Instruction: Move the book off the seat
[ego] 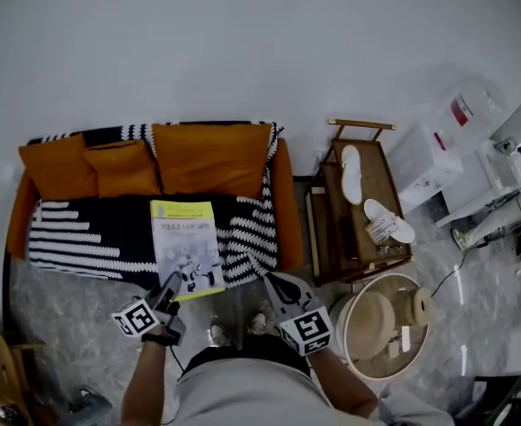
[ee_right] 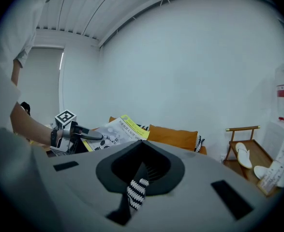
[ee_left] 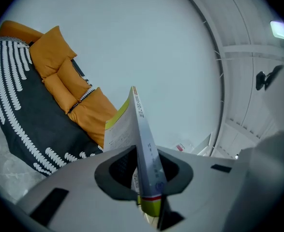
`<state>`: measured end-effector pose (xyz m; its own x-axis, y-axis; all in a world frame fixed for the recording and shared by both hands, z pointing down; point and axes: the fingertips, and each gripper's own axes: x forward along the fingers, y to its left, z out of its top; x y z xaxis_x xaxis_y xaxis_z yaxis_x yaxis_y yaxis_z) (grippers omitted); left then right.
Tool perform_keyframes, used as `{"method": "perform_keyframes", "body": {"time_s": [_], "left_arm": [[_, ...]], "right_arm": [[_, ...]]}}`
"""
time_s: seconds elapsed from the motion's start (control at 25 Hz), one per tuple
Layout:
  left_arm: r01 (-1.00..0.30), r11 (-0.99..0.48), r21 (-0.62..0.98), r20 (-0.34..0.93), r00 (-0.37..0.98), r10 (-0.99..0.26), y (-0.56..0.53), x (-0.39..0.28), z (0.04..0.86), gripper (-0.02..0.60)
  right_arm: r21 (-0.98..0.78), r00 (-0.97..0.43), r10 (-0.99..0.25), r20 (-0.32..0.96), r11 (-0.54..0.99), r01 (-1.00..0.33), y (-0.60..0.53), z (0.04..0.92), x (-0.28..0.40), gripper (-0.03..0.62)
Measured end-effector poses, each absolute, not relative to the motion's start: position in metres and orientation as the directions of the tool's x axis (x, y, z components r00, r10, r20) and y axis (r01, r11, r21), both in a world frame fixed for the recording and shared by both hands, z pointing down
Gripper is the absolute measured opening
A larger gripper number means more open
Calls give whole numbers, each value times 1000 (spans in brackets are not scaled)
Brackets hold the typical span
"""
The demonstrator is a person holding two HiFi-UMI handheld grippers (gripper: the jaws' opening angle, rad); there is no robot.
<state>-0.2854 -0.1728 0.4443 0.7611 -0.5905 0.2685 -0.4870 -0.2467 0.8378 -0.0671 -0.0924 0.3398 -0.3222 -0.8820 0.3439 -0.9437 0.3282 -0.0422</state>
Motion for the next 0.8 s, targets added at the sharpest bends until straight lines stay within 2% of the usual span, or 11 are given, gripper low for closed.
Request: {"method": "perform_keyframes", "body": {"time_s": [0.2,0.36,0.56,0.8], "left_arm": [[-476,-315,821,248,795,-553,-176,-299,438,80],[-440,-364,821,225,835,-502,-176,-291,436,80],[-295,-471,831,136,930,-342,-164,-228,424,80],[-154,-551,820,90,986,-142,-138,-133,409,80]], "right_arm": [[-21,-293,-880,375,308,-951,-95,343,-91,21],[-25,-232,-884,405,243,-970,-86,350,-81,21],[-16,-64,-885,461,63,-998,-28,363,-38,21],[7,162,-861,482,-181,-983,51,363,26,21]]}}
